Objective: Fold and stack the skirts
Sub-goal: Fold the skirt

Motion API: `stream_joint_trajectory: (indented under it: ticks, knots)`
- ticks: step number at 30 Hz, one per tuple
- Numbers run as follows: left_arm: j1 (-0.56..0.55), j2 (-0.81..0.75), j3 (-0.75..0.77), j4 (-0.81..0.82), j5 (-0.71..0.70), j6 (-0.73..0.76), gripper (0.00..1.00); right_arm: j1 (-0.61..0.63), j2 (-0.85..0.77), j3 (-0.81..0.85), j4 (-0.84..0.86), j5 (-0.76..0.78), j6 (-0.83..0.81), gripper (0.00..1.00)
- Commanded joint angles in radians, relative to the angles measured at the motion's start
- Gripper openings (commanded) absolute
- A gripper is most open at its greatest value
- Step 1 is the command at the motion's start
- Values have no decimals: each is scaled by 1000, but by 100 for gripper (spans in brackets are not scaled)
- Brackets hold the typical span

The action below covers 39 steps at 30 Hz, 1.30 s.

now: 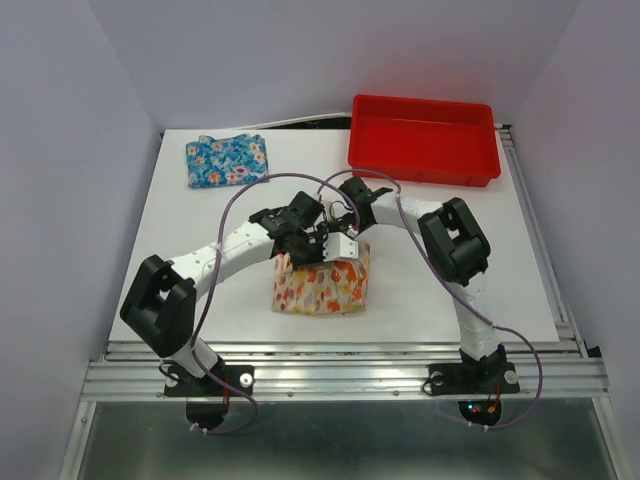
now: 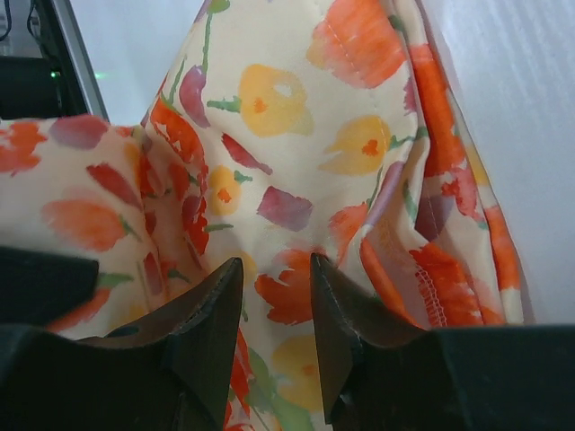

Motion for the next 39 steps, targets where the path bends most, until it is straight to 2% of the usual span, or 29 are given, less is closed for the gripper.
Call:
stream_joint_trajectory:
  ticks: [1, 7, 8, 13, 20, 25, 35, 39]
  knots:
    - [13, -3, 11, 89, -6, 29, 0, 15, -4, -50, -41, 65, -25, 43]
    - [12, -24, -9, 78, 28, 28, 0, 15, -22, 101, -65, 147, 14, 46]
    - [12, -32, -18, 77, 29, 29, 0, 3, -21, 131, -87, 154, 12, 50]
    - [13, -66, -44, 51, 34, 45, 0, -56, 10, 302, -163, 180, -8, 53]
    - [12, -72, -44, 45, 39, 52, 0, -110, 39, 318, -207, 236, -81, 51]
    - [13, -60, -26, 48, 28, 55, 0, -120, 97, 286, -223, 220, -129, 45]
    - [16, -10, 37, 86, -38, 61, 0, -97, 157, 240, -236, 107, -144, 18]
    - [24, 23, 65, 107, -63, 84, 0, -97, 150, 220, -237, 84, -152, 16]
